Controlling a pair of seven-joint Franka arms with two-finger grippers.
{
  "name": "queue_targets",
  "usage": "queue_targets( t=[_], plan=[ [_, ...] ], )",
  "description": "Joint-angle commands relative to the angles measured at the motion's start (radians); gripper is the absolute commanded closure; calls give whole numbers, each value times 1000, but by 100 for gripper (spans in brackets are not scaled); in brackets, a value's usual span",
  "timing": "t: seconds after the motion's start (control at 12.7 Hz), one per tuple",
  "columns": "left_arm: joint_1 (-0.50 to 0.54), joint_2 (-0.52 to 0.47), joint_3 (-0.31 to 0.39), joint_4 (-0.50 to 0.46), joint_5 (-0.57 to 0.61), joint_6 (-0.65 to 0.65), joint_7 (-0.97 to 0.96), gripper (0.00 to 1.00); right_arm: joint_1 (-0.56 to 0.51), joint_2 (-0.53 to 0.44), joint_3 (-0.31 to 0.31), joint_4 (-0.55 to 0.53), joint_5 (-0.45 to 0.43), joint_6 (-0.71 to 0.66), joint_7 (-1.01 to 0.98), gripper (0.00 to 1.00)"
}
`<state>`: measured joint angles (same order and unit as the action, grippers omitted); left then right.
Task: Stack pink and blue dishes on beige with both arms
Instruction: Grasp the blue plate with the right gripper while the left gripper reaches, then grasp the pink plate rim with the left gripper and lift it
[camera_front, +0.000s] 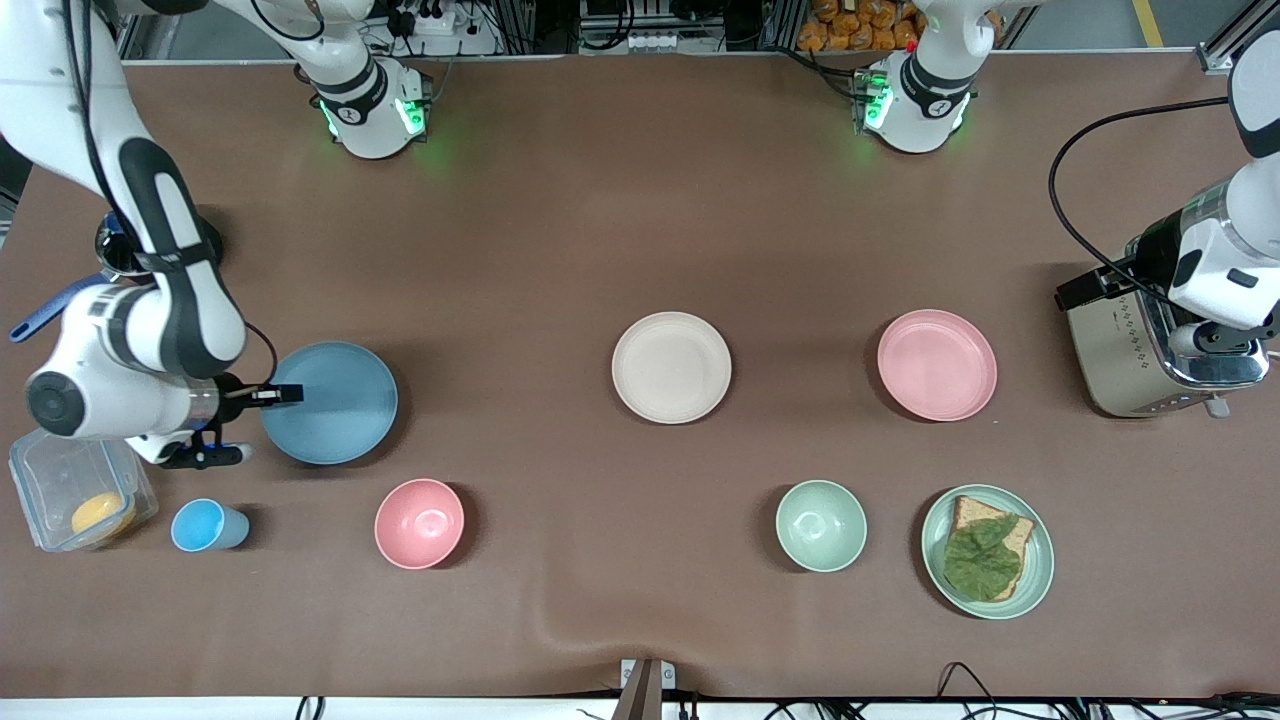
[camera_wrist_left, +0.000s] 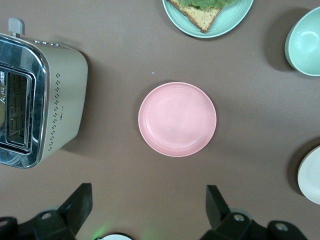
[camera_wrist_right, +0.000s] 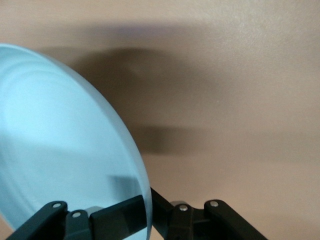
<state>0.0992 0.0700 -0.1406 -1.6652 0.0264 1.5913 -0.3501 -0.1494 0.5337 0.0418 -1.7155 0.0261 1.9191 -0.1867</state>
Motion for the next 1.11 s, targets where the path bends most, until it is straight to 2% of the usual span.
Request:
queue_targets(
  t=[0.0,0.08,0.32,0.47,0.79,1.03],
  plan=[
    [4,5,-4,-5,6,6,-6,0,-1,-11,29,48,62,-93,-5,100],
    [4,13,-4,-10,10,15,-4,0,-1,-9,29,45,87,-95,-5,100],
    [5,53,-4,-27,17,57,0,0,-2,-5,29,43,90,-98,-5,100],
    [7,76,-4,-71,18,122,3,0,-16,12,29,40,109,-91,-7,100],
    [16,77,-1,-263,30,346,3,0,-25,25,27,40,117,-80,-16,100],
    [60,89,-4,-425,98,529,3,0,-33,32,29,42,117,-75,-20,100]
  ],
)
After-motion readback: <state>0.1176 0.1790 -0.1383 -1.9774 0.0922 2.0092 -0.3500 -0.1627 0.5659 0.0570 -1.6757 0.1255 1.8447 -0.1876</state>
